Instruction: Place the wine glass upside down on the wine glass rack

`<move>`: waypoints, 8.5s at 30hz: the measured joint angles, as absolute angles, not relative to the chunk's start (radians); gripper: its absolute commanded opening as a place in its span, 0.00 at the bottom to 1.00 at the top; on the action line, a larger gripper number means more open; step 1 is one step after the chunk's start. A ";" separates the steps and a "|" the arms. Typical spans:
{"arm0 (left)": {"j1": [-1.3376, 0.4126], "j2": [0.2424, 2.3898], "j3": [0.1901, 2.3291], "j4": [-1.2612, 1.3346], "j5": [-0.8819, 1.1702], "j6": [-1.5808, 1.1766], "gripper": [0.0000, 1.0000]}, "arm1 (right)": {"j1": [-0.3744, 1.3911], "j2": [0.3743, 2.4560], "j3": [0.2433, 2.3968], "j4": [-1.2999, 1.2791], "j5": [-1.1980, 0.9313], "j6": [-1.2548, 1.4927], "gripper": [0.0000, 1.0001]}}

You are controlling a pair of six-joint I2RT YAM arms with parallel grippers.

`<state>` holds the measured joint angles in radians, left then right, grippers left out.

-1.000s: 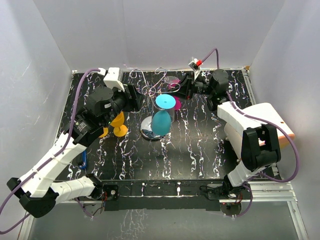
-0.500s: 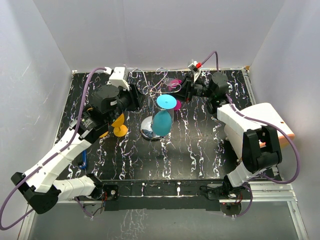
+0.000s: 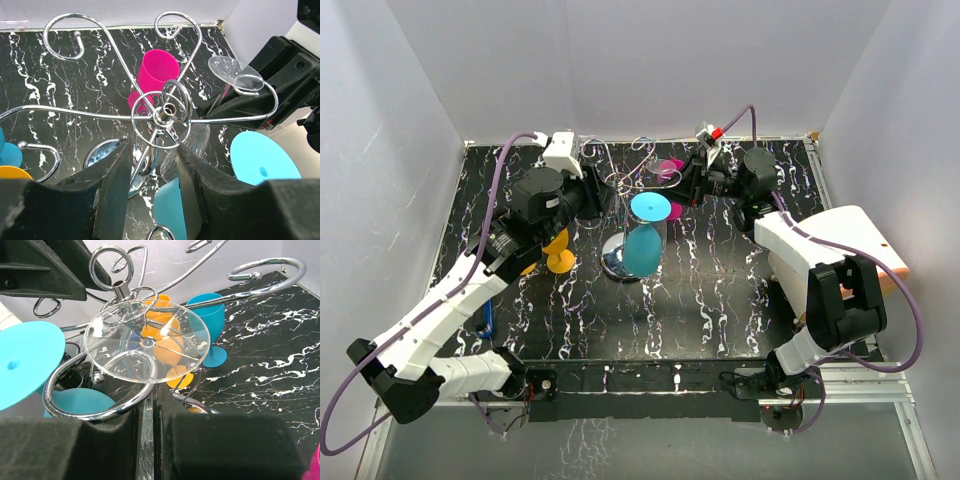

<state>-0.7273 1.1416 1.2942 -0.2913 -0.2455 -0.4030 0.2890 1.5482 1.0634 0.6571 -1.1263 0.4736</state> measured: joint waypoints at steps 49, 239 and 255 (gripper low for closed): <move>-0.719 1.224 1.306 -0.088 -0.231 -0.406 0.00 | 0.329 1.518 1.032 0.716 -1.174 0.529 0.00; -0.728 0.869 1.245 -0.127 -0.180 -0.254 0.75 | 0.286 1.855 1.613 -0.565 0.069 0.366 0.00; -0.728 0.907 1.245 -0.018 -0.086 -0.378 0.99 | 0.286 1.119 1.188 -0.272 0.286 0.478 0.00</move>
